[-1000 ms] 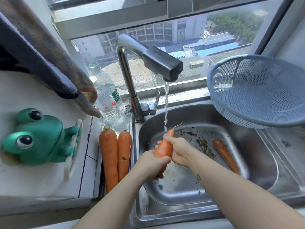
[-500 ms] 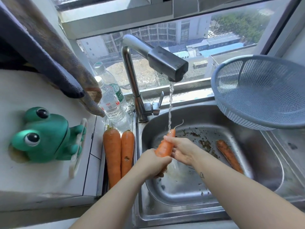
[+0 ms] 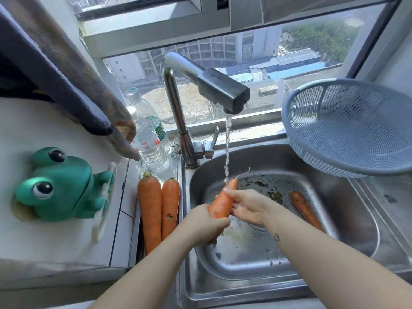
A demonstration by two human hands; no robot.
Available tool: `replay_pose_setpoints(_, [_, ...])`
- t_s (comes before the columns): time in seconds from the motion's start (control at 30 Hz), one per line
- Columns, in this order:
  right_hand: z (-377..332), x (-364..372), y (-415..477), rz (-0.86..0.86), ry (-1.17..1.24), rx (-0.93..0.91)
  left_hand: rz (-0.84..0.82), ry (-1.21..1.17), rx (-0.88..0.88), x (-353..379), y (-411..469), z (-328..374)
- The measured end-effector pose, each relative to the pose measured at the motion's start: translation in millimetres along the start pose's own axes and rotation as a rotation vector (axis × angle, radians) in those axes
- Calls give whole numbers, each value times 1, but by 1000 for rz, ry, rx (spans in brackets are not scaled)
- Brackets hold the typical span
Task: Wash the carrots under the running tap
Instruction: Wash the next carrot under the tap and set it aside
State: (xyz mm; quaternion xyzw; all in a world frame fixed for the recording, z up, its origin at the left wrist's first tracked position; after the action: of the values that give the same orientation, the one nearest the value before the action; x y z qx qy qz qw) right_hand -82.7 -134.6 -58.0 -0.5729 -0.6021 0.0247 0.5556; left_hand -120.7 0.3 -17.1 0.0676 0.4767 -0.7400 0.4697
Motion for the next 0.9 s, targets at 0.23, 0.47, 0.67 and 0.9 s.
replay_pose_setpoints(0.23, [0,6,5,103,-90,-63,24,16,-15,-1,-4,6])
replay_pose_setpoints(0.47, [9,3,4,57,45,-23,36,84,-31,-2,1,0])
replay_pose_setpoints(0.67, [10,5,7,136,-43,-100,130,271,9,7,-1,0])
replay_pose_setpoints(0.9, [8,2,-2,7,-123,-103,4,-37,-16,1,-7,0])
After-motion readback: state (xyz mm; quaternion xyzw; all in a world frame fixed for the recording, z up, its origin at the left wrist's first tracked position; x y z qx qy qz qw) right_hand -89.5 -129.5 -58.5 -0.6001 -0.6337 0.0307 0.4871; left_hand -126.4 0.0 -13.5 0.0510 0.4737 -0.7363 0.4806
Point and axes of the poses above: each hand's wrist, its own y-axis towards the middle knuckle, its own x-axis out of the palm, z = x × y, the point moved 1 cm from there along y, towards the middle knuckle, and after that the axes turned 11 degrees about y, right-handed, at the moved point
